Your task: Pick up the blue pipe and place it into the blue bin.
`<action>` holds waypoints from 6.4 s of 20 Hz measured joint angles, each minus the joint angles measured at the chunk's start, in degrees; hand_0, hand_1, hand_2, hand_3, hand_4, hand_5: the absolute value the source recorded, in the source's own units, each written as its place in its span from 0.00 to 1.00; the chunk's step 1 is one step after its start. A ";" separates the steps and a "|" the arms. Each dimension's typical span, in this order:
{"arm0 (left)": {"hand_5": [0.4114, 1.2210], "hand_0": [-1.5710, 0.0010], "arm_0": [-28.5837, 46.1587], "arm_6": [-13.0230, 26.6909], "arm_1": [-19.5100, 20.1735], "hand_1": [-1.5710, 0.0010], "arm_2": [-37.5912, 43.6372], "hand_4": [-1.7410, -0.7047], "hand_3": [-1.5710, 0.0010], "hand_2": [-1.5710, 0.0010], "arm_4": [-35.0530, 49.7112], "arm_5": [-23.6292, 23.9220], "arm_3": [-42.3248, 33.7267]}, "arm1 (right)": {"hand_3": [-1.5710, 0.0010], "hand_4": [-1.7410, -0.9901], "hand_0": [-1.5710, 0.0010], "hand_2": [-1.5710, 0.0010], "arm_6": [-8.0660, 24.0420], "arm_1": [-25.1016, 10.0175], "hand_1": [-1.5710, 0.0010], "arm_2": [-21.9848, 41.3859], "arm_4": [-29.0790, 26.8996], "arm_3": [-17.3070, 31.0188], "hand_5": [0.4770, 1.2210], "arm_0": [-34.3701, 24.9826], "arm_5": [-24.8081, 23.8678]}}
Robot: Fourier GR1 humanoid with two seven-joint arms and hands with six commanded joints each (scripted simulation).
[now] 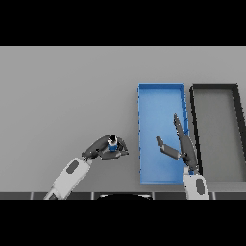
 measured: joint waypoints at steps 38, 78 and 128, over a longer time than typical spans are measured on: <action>1.00 0.00 -3.38 6.11 -1.98 0.00 -1.84 0.00 0.05 0.00 -0.47 3.15 -14.16 | 1.00 0.57 1.00 1.00 16.20 -14.38 1.00 3.72 -30.55 -17.57 0.04 -11.76 21.02; 0.75 0.81 -4.07 4.28 -0.60 0.82 -0.12 0.68 0.82 0.84 -10.64 -6.13 -13.31 | 0.01 0.33 0.01 0.00 17.75 -5.27 0.01 18.70 -32.25 -2.82 0.99 -37.58 26.23; 0.06 1.00 -1.71 13.06 -0.79 1.00 1.74 0.83 1.00 1.00 -8.08 -5.78 -13.80 | 0.00 0.16 0.00 0.00 36.50 -23.81 0.00 5.00 -50.62 20.11 0.87 -39.04 -4.77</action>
